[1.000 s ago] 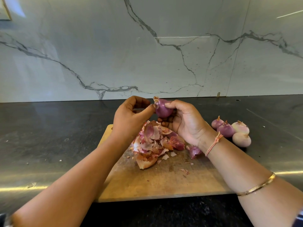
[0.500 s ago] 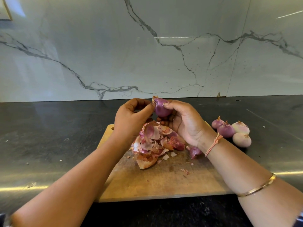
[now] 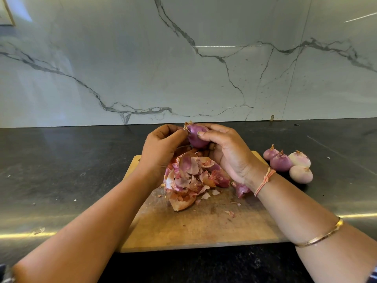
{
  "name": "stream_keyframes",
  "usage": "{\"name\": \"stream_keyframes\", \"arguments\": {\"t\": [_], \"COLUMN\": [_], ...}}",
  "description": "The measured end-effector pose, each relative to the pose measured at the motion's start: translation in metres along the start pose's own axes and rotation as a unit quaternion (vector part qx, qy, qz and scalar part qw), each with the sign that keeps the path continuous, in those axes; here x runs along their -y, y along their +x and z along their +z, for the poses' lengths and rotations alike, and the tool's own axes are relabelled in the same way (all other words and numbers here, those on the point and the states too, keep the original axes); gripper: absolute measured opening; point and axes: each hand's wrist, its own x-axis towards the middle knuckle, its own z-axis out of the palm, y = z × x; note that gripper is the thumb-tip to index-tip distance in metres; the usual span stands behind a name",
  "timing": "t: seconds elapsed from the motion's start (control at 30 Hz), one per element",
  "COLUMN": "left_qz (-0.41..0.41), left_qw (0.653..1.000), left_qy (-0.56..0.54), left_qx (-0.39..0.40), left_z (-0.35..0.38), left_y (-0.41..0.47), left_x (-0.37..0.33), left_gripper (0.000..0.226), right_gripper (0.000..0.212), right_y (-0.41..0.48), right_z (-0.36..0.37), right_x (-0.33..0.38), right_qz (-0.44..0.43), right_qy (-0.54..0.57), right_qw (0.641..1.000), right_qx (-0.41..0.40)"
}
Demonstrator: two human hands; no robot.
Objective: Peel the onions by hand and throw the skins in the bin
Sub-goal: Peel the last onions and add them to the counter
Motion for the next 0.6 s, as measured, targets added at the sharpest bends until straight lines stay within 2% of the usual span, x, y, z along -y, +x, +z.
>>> {"name": "stream_keyframes", "arguments": {"t": [0.13, 0.3, 0.6], "left_qz": [0.003, 0.013, 0.035], "left_qw": [1.0, 0.996, 0.983], "left_qy": [0.023, 0.078, 0.167], "left_qx": [-0.009, -0.036, -0.072], "left_z": [-0.0008, -0.0021, -0.003], "left_y": [0.0007, 0.0026, 0.0037], "left_x": [0.0011, 0.0033, 0.0028], "left_gripper": [0.016, 0.02, 0.016], "right_gripper": [0.019, 0.025, 0.022], "right_y": [0.0016, 0.0041, 0.0027], "right_z": [-0.0017, -0.0045, -0.0058], "right_x": [-0.0021, -0.0051, -0.0059], "right_qz": [-0.009, -0.022, -0.031], "right_qy": [-0.035, -0.074, -0.147], "right_qw": [0.999, 0.997, 0.989], "right_qx": [-0.003, 0.009, 0.002]}}
